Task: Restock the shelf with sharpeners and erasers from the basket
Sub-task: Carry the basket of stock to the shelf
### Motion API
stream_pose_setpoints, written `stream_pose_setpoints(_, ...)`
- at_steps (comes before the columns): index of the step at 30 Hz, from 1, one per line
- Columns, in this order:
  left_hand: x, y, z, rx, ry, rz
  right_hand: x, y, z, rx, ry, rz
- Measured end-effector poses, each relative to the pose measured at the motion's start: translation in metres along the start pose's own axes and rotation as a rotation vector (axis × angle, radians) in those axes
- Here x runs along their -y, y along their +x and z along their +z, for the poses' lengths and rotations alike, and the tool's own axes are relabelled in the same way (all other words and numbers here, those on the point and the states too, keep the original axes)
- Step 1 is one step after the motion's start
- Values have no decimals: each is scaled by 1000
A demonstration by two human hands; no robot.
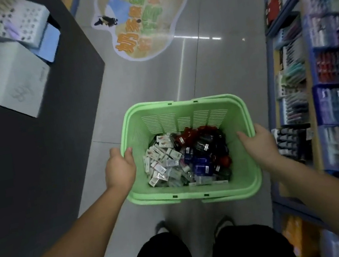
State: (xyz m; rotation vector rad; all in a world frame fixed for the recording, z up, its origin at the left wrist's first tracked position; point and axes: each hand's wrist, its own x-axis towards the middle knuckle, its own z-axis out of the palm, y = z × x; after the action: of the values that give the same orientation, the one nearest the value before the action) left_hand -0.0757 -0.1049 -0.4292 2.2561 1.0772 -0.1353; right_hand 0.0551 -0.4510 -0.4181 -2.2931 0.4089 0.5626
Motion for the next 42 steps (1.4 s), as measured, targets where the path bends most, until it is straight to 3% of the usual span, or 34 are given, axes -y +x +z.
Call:
stream_pose_setpoints(8,-162,-82,-190,-66,-33,72,147,-108,-196,43,78,17)
stream_pose_setpoints(16,-243,-97,-299,-146,-98,132,251,-153,-290,-31,107,-92)
stream_pose_setpoints(26,-322,50,-328,-126,-125,103,395,-47,-288,-36,66,-134)
stream_pose_setpoints(31,-396,136,-353,-92,-158,91,478,17,-300,-77,86,-110)
stream_pose_setpoints(42,-527,277,-350,-79,-126,165,569,159,-338,-117,214,-91)
